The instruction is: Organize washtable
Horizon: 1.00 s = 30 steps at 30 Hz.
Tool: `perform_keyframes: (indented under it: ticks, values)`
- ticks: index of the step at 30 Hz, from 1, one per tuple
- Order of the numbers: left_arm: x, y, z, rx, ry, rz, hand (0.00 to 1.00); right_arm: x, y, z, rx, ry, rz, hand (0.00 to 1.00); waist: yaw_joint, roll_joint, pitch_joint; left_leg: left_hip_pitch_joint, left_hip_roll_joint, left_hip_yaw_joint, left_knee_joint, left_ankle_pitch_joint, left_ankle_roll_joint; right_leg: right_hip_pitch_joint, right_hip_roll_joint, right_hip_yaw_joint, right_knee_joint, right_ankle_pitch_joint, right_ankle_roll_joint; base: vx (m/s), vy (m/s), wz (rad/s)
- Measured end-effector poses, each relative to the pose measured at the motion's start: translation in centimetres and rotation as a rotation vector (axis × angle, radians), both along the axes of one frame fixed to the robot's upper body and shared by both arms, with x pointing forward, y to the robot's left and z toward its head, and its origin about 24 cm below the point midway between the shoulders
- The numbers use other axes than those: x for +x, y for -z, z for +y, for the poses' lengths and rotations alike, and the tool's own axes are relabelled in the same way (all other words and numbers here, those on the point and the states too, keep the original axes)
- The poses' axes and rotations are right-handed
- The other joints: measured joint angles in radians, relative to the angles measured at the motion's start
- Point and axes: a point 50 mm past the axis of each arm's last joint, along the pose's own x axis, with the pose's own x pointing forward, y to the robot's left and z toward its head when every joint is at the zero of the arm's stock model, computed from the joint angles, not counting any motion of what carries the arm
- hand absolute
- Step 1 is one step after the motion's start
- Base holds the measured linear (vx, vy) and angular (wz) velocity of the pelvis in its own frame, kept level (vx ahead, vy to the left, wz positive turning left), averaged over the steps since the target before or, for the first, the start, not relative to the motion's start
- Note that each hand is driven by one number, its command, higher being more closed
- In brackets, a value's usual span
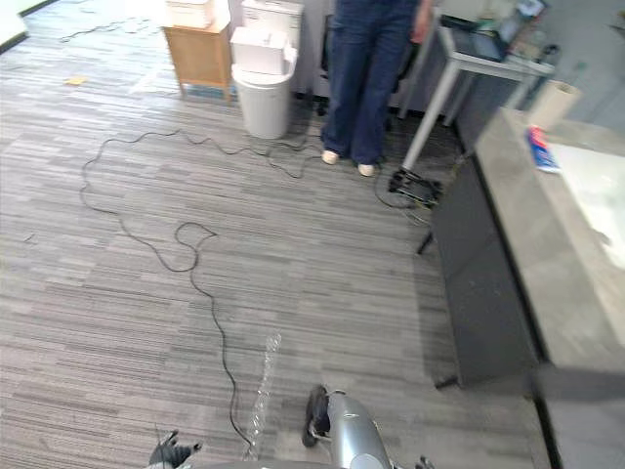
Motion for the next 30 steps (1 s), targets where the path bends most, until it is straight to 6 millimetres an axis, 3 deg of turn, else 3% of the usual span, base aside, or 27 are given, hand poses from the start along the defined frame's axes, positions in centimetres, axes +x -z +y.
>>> perform_keyframes:
  ticks: [1,2,3,4,5,8,10,12,13,15,16,17,18,19,20,21,22,23,24,25,26,29,30]
  values:
    - [-0.4,0.1,-0.2,-0.005,-0.002,0.009,0.00,-0.8,0.1,0.6,0.013,0.007,0.015,0.00,-0.010,-0.019,-0.015,-0.016,-0.041,0.001,0.139,-0.005,-0.013,0.055,0.034,-0.023,-0.089,0.036,-0.111,1.03,0.311,0.35]
    - [-0.2,0.4,-1.7,-0.052,-0.021,0.004,0.00,-0.7,-0.2,-1.1,-0.018,0.017,0.008,0.00,-0.009,0.034,-0.009,-0.078,0.005,0.007,0.361,0.025,-0.064,0.091,0.068,0.014,-0.080,0.019,-0.112,0.68,0.209,0.18]
    - [-0.3,0.4,-2.0,-0.060,-0.022,0.001,0.00,-0.6,-0.3,-1.3,-0.024,0.008,0.004,0.00,-0.006,0.053,-0.015,-0.133,0.043,0.025,0.494,0.065,-0.114,0.107,0.082,0.027,-0.092,0.007,-0.102,0.86,0.264,-0.03]
    - [-0.2,0.2,-1.6,-0.052,-0.036,-0.014,0.00,-0.3,-0.4,-1.3,-0.025,-0.005,-0.004,0.00,-0.009,0.058,-0.013,-0.242,0.128,0.057,0.755,0.096,-0.160,0.161,0.096,0.048,-0.111,-0.025,-0.084,0.86,0.182,-0.36]
    - [-0.4,0.1,-0.9,-0.043,-0.079,-0.024,0.00,0.0,-0.4,-1.2,-0.023,-0.029,-0.003,0.00,0.014,0.042,-0.008,-0.303,0.220,0.078,0.935,0.108,-0.175,0.228,0.108,0.096,-0.119,-0.049,-0.071,1.00,0.212,-0.58]
    - [-0.9,-0.3,0.5,0.008,-0.102,-0.035,0.00,1.6,-0.4,-0.9,-0.022,-0.086,-0.031,0.00,0.075,0.005,0.000,-0.409,0.360,0.040,1.078,0.085,-0.138,0.395,0.105,0.257,-0.161,-0.091,-0.030,0.64,0.198,-1.31]
    - [-0.9,-0.4,0.8,0.026,-0.107,-0.036,0.00,3.3,-0.7,-0.9,-0.041,-0.098,-0.076,0.00,0.081,-0.013,-0.003,-0.517,0.390,-0.025,1.029,0.076,-0.135,0.478,0.079,0.350,-0.215,-0.092,-0.022,0.63,0.353,-1.36]
    - [-1.2,-0.4,1.1,0.035,-0.103,-0.028,0.00,6.2,-1.1,-0.3,-0.046,-0.140,-0.156,0.00,0.101,-0.031,0.008,-0.598,0.387,-0.046,0.795,0.067,-0.122,0.561,0.011,0.486,-0.279,-0.092,0.005,0.57,0.487,-1.43]
    - [-1.1,-0.4,1.0,0.034,-0.099,-0.030,0.00,6.7,-1.3,-0.1,-0.047,-0.153,-0.176,0.00,0.108,-0.036,0.010,-0.609,0.381,-0.056,0.705,0.067,-0.123,0.574,-0.009,0.515,-0.289,-0.095,0.021,0.51,0.531,-1.48]
    - [-0.9,-0.3,0.2,0.027,-0.067,-0.030,0.00,7.9,-1.9,0.1,-0.060,-0.194,-0.231,0.00,0.134,-0.012,0.001,-0.615,0.353,-0.182,0.350,0.108,-0.177,0.590,-0.062,0.611,-0.284,-0.143,0.119,0.45,0.555,-1.53]
    - [-1.3,0.0,-0.7,0.014,-0.055,-0.020,0.00,8.1,-2.0,0.1,-0.069,-0.218,-0.239,0.00,0.152,0.033,-0.012,-0.611,0.379,-0.230,0.271,0.211,-0.273,0.594,-0.061,0.672,-0.266,-0.192,0.182,0.37,0.536,-1.37]
    - [-1.4,-0.1,-0.3,0.021,-0.053,-0.016,0.00,8.1,-1.8,1.0,-0.048,-0.235,-0.235,0.00,0.155,0.021,-0.014,-0.618,0.364,-0.213,0.316,0.198,-0.272,0.592,-0.084,0.694,-0.254,-0.210,0.205,0.51,0.724,-1.12]
    - [-1.4,-0.2,0.7,0.050,-0.041,-0.012,0.00,8.0,-1.7,2.7,-0.014,-0.280,-0.237,0.00,0.138,-0.028,-0.037,-0.620,0.338,-0.145,0.358,0.139,-0.244,0.561,-0.134,0.729,-0.212,-0.193,0.211,0.41,0.530,-0.72]
    - [-1.5,-0.3,1.0,0.058,-0.039,-0.010,0.00,8.0,-1.6,3.1,-0.007,-0.299,-0.235,0.00,0.140,-0.036,-0.042,-0.611,0.341,-0.110,0.369,0.124,-0.235,0.541,-0.143,0.751,-0.184,-0.175,0.232,0.50,0.579,-1.19]
    - [-1.9,-0.2,1.2,0.061,-0.039,0.005,0.00,8.2,-1.7,3.8,0.005,-0.319,-0.242,0.00,0.149,-0.054,-0.041,-0.562,0.345,-0.041,0.370,0.100,-0.205,0.500,-0.153,0.774,-0.091,-0.136,0.253,0.39,0.430,-1.27]
    - [-2.1,-0.2,1.2,0.062,-0.039,0.012,0.00,8.2,-1.7,3.9,0.005,-0.326,-0.244,0.00,0.152,-0.060,-0.038,-0.528,0.350,0.000,0.362,0.090,-0.190,0.468,-0.158,0.769,-0.020,-0.111,0.273,0.37,0.416,-1.65]
    - [-2.2,-0.2,1.4,0.066,-0.033,0.018,0.00,8.2,-1.7,3.9,0.000,-0.335,-0.243,0.00,0.156,-0.067,-0.034,-0.459,0.349,0.069,0.334,0.074,-0.168,0.378,-0.168,0.729,0.157,-0.072,0.339,0.31,0.396,-1.48]
    - [-1.9,-0.3,1.4,0.069,-0.021,0.016,0.00,8.5,-1.9,3.6,-0.012,-0.338,-0.256,0.00,0.153,-0.062,-0.032,-0.387,0.342,0.123,0.289,0.067,-0.155,0.276,-0.170,0.642,0.353,-0.073,0.338,0.17,0.229,-1.22]
    - [-1.8,-0.3,1.4,0.069,-0.022,0.013,0.00,8.5,-1.9,3.6,-0.013,-0.338,-0.259,0.00,0.148,-0.061,-0.032,-0.371,0.342,0.137,0.279,0.067,-0.154,0.257,-0.171,0.617,0.381,-0.075,0.333,0.32,0.282,-1.26]
    - [-0.9,-0.4,1.3,0.062,-0.032,-0.011,0.00,9.1,-2.2,3.4,-0.015,-0.336,-0.291,0.00,0.129,-0.055,-0.028,-0.261,0.343,0.225,0.195,0.055,-0.152,0.164,-0.185,0.389,0.422,-0.114,0.267,0.34,0.149,-1.29]
    - [-0.6,-0.5,1.2,0.057,-0.038,-0.020,0.00,9.2,-2.2,3.3,-0.016,-0.332,-0.293,0.00,0.132,-0.054,-0.028,-0.219,0.352,0.282,0.175,0.037,-0.164,0.132,-0.190,0.264,0.349,-0.133,0.235,0.39,0.151,-1.44]
    - [0.0,-0.4,0.8,0.037,-0.059,-0.035,0.00,9.2,-2.2,2.8,-0.023,-0.307,-0.288,0.00,0.119,-0.050,-0.025,-0.173,0.357,0.359,0.154,0.032,-0.169,0.116,-0.186,0.099,0.143,-0.123,0.187,0.27,-0.012,-0.85]
    - [0.9,-0.5,0.1,0.018,-0.048,-0.054,0.00,9.8,-2.5,2.1,-0.042,-0.299,-0.304,0.00,0.106,-0.022,-0.007,-0.142,0.383,0.388,0.144,0.001,-0.204,0.113,-0.194,-0.005,0.110,-0.113,0.184,0.38,-0.074,-0.66]
